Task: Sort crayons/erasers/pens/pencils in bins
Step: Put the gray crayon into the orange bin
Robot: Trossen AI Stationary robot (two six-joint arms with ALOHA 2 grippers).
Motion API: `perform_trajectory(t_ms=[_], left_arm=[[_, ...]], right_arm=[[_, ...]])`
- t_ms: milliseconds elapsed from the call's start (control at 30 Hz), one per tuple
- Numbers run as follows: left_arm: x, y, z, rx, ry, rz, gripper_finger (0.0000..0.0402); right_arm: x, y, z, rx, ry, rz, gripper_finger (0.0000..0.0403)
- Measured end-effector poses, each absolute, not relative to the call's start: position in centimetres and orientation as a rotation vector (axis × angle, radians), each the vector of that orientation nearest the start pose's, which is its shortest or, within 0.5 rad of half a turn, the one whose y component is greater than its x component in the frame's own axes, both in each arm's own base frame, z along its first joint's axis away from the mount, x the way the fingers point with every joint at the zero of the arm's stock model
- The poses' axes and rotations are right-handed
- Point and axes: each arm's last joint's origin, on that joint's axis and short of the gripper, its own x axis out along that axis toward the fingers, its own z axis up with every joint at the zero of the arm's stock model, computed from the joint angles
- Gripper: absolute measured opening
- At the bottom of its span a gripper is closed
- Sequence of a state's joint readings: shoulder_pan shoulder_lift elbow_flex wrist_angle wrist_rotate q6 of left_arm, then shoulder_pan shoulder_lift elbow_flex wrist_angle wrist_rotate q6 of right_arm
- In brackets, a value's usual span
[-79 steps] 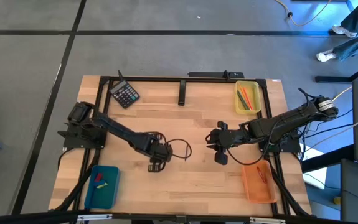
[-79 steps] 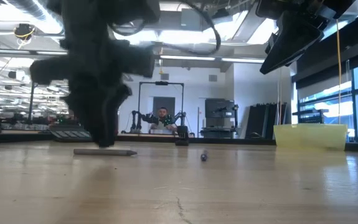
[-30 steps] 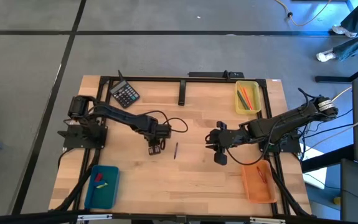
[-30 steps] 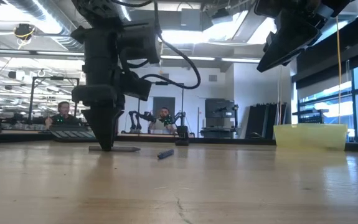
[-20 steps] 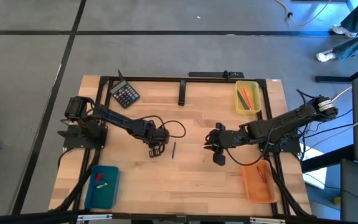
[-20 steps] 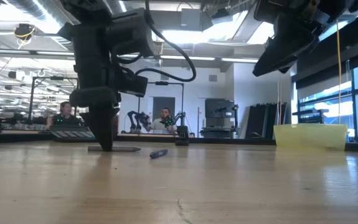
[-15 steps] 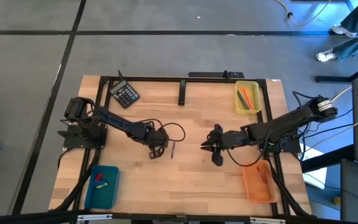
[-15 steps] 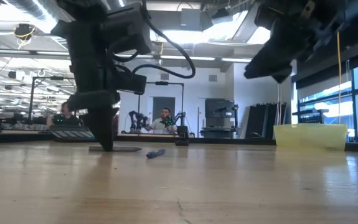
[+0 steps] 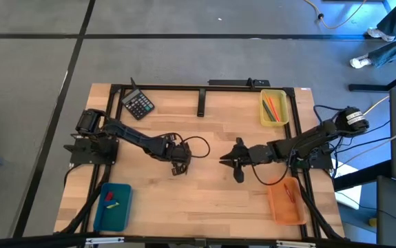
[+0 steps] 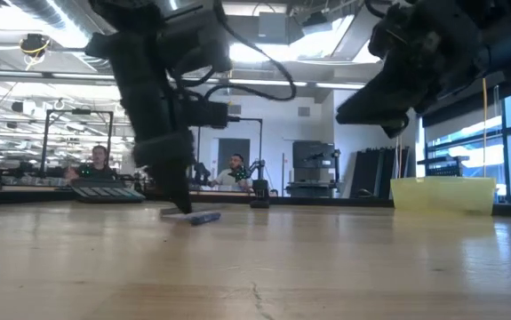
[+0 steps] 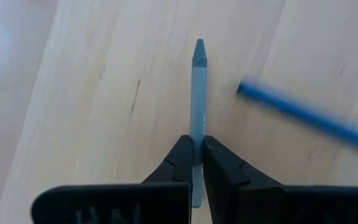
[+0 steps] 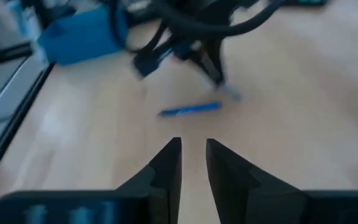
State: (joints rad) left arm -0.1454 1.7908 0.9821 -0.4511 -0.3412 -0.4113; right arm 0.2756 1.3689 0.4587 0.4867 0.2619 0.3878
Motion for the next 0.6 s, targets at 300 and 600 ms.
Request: perform_trajectory(t_ms=[300,600], left_arm=[[32.8,-2.9,13.9,-0.078,1.081,0.359,0.0013],[34.4,-1.9,14.8,-0.118,0.911,0.349,0.0013]], right_arm=[[24.6,5.6,19.5,0.189,0.153,-0.208,0.0078],[23.9,5.3,21.4,0.220,0.049,-0.233,0.0078]])
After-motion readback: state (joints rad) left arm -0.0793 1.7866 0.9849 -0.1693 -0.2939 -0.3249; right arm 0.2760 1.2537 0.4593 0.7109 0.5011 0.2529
